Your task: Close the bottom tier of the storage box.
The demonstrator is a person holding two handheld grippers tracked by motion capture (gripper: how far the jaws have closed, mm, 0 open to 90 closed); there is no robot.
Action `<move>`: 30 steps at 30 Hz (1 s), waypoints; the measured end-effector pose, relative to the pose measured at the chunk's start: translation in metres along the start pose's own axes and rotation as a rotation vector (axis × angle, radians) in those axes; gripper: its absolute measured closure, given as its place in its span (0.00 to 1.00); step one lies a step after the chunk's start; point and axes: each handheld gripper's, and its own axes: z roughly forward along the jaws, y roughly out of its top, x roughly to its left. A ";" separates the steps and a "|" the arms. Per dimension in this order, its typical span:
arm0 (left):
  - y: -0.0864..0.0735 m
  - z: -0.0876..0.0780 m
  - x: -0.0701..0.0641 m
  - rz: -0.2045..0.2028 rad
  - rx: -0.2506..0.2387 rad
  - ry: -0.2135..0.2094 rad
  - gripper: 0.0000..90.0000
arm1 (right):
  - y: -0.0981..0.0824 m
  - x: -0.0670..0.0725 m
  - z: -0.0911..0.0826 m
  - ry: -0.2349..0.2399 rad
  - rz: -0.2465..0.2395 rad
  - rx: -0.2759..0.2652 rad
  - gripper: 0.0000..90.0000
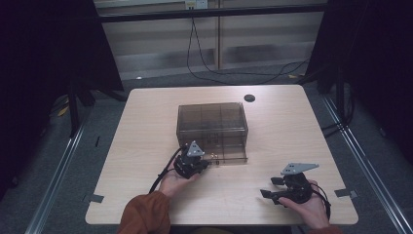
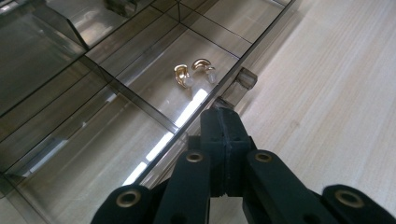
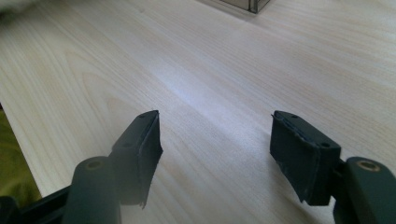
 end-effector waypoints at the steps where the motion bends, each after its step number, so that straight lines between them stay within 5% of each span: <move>1: 0.000 0.000 0.000 -0.006 -0.004 0.005 1.00 | 0.000 0.000 0.000 0.002 0.001 -0.001 0.37; 30: 0.010 0.007 0.014 -0.039 0.005 0.035 1.00 | 0.001 0.003 0.001 0.000 -0.005 0.007 0.37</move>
